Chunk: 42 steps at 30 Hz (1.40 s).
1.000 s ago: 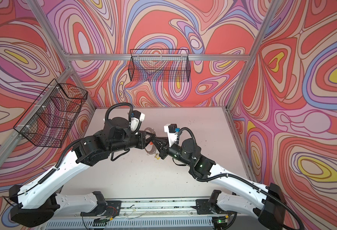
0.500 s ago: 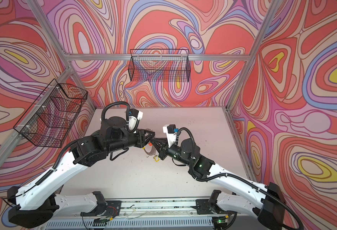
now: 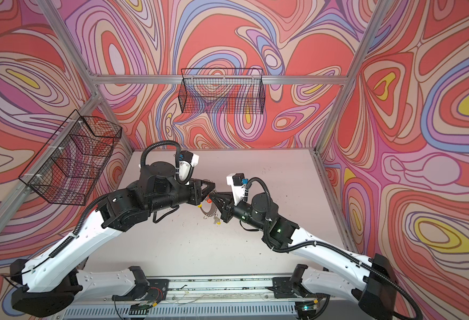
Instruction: Put the keys on the keyring
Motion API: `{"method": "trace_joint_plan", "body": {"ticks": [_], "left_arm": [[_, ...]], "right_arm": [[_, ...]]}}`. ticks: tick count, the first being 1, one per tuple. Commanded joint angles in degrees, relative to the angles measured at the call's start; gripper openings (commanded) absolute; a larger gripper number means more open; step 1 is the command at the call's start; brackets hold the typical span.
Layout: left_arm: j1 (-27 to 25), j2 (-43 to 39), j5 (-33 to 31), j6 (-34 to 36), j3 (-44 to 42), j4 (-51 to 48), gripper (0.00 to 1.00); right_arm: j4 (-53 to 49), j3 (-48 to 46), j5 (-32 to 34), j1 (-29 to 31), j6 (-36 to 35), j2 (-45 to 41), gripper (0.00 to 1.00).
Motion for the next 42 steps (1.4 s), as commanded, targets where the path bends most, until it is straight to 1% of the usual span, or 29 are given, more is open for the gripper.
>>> {"method": "trace_joint_plan", "body": {"ticks": [1,8,12,14,16,22,25,28,31,34,37,39,42], "left_arm": [[0.13,0.37,-0.47,0.67,1.36,-0.38,0.25],[0.44,0.68,0.18,0.20,0.95,-0.38,0.25],[0.42,0.64,0.23,-0.13,0.36,0.23,0.21],[0.51,0.60,0.36,-0.33,-0.02,0.52,0.16],[0.52,0.60,0.34,-0.33,-0.16,0.70,0.14],[0.71,0.57,-0.13,-0.37,-0.19,0.14,0.15],[0.85,0.86,0.38,-0.54,-0.26,-0.20,0.21],[0.88,0.69,0.87,-0.91,-0.95,0.70,0.22],[1.19,0.61,1.48,-1.25,-1.38,1.05,0.18],[2.04,-0.22,2.80,-2.33,-2.83,2.79,0.17],[2.97,-1.31,3.66,-3.49,-4.31,4.47,0.11],[3.34,-1.64,3.59,-3.64,-4.44,4.36,0.04],[3.54,-1.73,3.55,-3.64,-4.07,3.76,0.01]], "right_arm": [[0.98,-0.03,-0.58,0.00,0.27,-0.61,0.00],[1.16,0.03,-0.76,0.03,0.23,-0.56,0.00],[1.35,0.03,-0.77,0.04,0.15,-0.53,0.00],[1.50,-0.14,-0.76,0.05,0.16,-0.60,0.00],[1.66,-0.23,-0.84,0.04,0.16,-0.74,0.00],[1.76,-0.41,-1.02,0.05,0.31,-1.04,0.00],[1.92,-0.67,-0.93,0.00,0.39,-1.46,0.00],[1.92,-0.83,-0.88,0.08,0.40,-1.58,0.00],[1.92,-0.83,-0.87,0.04,0.46,-1.56,0.00],[2.04,-0.94,-0.84,0.02,0.41,-1.58,0.00],[2.01,-0.94,-0.75,0.04,0.49,-1.49,0.00],[2.01,-0.94,-0.78,0.01,0.48,-1.41,0.00],[2.01,-0.94,-0.72,0.03,0.48,-1.39,0.00]]}}
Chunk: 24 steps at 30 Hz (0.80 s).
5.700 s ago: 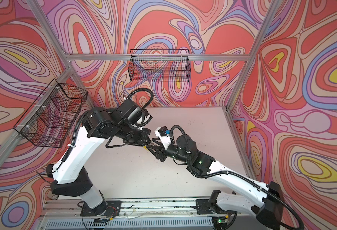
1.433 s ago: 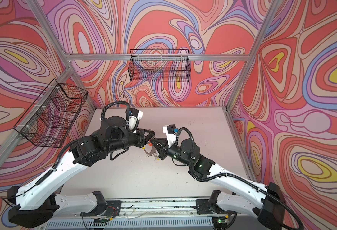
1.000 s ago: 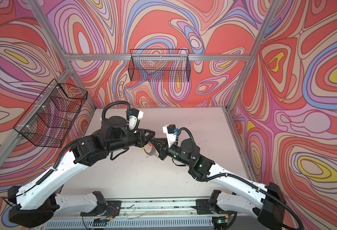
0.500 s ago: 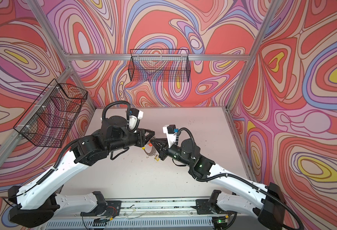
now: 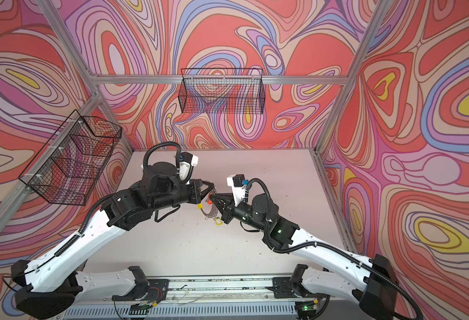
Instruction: Put the keys on the keyring
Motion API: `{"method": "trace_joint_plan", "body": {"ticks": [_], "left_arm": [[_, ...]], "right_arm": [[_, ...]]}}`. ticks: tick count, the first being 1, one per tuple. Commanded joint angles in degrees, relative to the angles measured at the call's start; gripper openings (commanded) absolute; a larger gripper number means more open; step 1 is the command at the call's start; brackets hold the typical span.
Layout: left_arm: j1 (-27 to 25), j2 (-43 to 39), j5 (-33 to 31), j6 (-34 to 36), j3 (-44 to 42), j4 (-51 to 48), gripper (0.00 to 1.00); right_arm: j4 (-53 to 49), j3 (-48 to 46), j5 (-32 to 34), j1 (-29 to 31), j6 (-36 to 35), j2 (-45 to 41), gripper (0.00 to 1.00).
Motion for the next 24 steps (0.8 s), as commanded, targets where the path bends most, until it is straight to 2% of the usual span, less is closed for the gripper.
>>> {"method": "trace_joint_plan", "body": {"ticks": [1,4,6,10,14,20,24], "left_arm": [[0.49,-1.23,0.44,-0.88,0.12,0.64,0.00],[0.88,-0.09,1.47,-0.35,2.81,-2.65,0.00],[1.55,2.26,3.44,1.22,7.58,-8.55,0.00],[2.17,11.01,5.44,7.40,24.10,-29.80,0.00],[2.17,17.59,2.57,12.98,36.71,-46.86,0.00],[2.05,19.96,2.18,18.57,39.69,-55.18,0.00],[-1.32,22.92,0.16,21.79,39.75,-61.47,0.00]], "right_arm": [[2.01,0.02,-0.33,0.02,0.30,-0.88,0.00],[1.84,0.05,-0.05,0.04,0.17,-0.79,0.00],[0.43,0.71,0.36,0.01,-0.84,-0.63,0.00],[-7.05,3.94,3.83,0.02,-6.09,-0.62,0.00],[-16.15,8.59,6.86,0.02,-11.21,0.51,0.00],[-24.53,13.95,0.84,-0.08,-13.34,4.72,0.00],[-26.53,15.77,-2.89,-0.98,-12.92,6.01,0.00]]}}
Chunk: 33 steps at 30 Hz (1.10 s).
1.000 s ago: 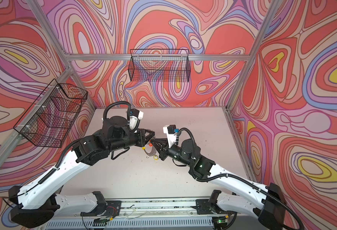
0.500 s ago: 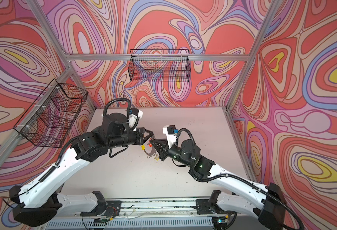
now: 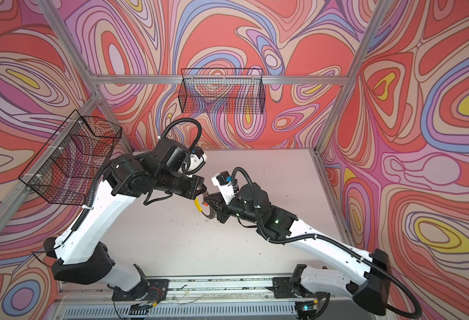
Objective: Put the keys on the keyring
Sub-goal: 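Open the right gripper and draw it back while the left gripper returns the disc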
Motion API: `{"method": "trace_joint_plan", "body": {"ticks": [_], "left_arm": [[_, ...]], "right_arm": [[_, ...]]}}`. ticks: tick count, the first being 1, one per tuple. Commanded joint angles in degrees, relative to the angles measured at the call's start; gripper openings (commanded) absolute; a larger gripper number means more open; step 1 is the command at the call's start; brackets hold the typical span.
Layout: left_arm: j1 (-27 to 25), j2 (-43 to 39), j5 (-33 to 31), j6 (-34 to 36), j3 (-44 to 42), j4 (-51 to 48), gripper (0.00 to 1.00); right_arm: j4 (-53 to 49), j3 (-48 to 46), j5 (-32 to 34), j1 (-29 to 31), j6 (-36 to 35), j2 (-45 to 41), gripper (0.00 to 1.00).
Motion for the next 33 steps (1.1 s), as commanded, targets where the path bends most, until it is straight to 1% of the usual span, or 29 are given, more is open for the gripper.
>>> {"method": "trace_joint_plan", "body": {"ticks": [1,4,7,9,10,11,12,14,15,18,20,23,25,30,33], "left_arm": [[-2.97,2.34,-1.28,5.13,0.62,-15.93,0.00],[-3.27,2.84,-1.50,5.23,-1.12,-16.34,0.00],[-3.27,3.36,-0.27,5.16,-2.44,-16.67,0.00],[-3.38,3.64,1.07,5.25,-2.57,-16.42,0.00],[-3.33,3.77,0.73,5.02,-2.04,-16.40,0.00],[-3.32,3.89,0.00,4.74,-1.46,-16.54,0.00],[-3.26,4.13,-0.26,4.64,-0.65,-16.79,0.00],[-3.26,4.35,0.87,4.72,0.13,-16.40,0.00],[-3.28,4.40,1.78,4.85,0.39,-16.11,0.00],[-3.25,5.01,1.93,4.72,1.11,-16.23,0.00],[-3.26,5.23,2.60,4.77,1.38,-15.98,0.00],[-3.30,5.82,3.75,4.43,2.59,-15.79,0.00],[-3.27,6.28,4.15,4.28,3.32,-15.96,0.00],[-3.01,6.20,5.27,4.28,3.24,-15.80,0.00],[-2.26,5.69,6.27,3.64,2.82,-14.96,0.00]], "right_arm": [[-4.35,2.23,-1.46,-2.52,-0.38,0.67,0.00],[-5.78,3.57,-3.17,-3.01,-1.05,1.54,0.00],[-10.20,5.41,-1.50,-3.31,-3.50,2.20,0.00],[-10.09,5.16,-4.68,-4.57,-3.58,2.25,0.00],[-9.61,4.85,-6.34,-5.13,-3.19,2.32,0.05],[-9.46,4.74,-7.13,-5.16,-3.06,2.34,0.12],[-9.42,4.62,-8.17,-5.17,-3.13,2.29,0.24],[-8.72,3.79,-10.29,-5.19,-3.43,1.30,0.39],[-8.20,3.13,-10.97,-5.12,-3.46,0.50,0.44],[-9.61,3.26,-11.83,-5.13,-5.43,-1.38,0.54],[-11.01,3.97,-12.11,-5.12,-6.54,-1.86,0.57],[-12.75,5.62,-12.86,-5.13,-7.71,-1.22,0.59],[-12.55,6.05,-15.29,-5.19,-7.92,-0.37,0.59],[-11.19,4.46,-18.44,-5.09,-8.46,-0.71,0.60],[-11.52,3.61,-17.85,-5.03,-8.69,-1.39,0.61]]}}
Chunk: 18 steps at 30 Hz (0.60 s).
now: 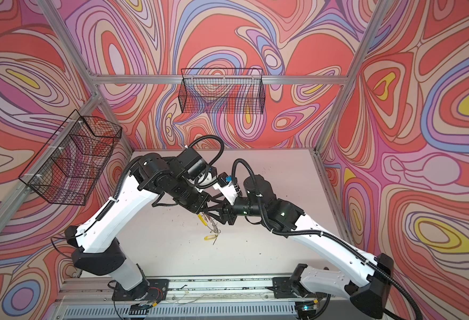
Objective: Put the keys on the keyring
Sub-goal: 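Open the right gripper and draw it back while the left gripper returns the disc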
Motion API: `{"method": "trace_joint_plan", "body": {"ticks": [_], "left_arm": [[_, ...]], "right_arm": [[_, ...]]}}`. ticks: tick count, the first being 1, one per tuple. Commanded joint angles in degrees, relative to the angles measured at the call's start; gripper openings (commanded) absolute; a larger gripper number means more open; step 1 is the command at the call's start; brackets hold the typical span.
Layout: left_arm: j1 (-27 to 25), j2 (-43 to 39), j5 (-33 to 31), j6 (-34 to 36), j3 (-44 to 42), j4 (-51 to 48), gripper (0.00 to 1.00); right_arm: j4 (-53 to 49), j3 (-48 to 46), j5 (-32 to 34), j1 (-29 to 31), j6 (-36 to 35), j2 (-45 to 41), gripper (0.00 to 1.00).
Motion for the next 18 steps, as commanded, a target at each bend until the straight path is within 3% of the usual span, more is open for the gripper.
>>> {"method": "trace_joint_plan", "body": {"ticks": [1,8,10,18], "left_arm": [[0.86,-0.25,1.59,-0.44,0.75,-3.58,0.00],[1.75,-1.61,1.03,-4.67,-0.63,-1.06,0.00],[1.76,-2.20,0.79,-6.68,-1.26,0.24,0.00],[1.70,-3.72,0.92,-11.13,-2.92,4.49,0.00]], "right_arm": [[-0.05,-1.36,-1.63,-0.06,-1.80,-0.91,0.61],[2.74,-5.15,2.19,-0.08,0.95,-3.55,0.62],[5.47,-6.45,3.76,0.63,2.81,-4.47,0.73],[13.58,-8.09,10.50,4.13,6.55,-4.59,0.74]]}}
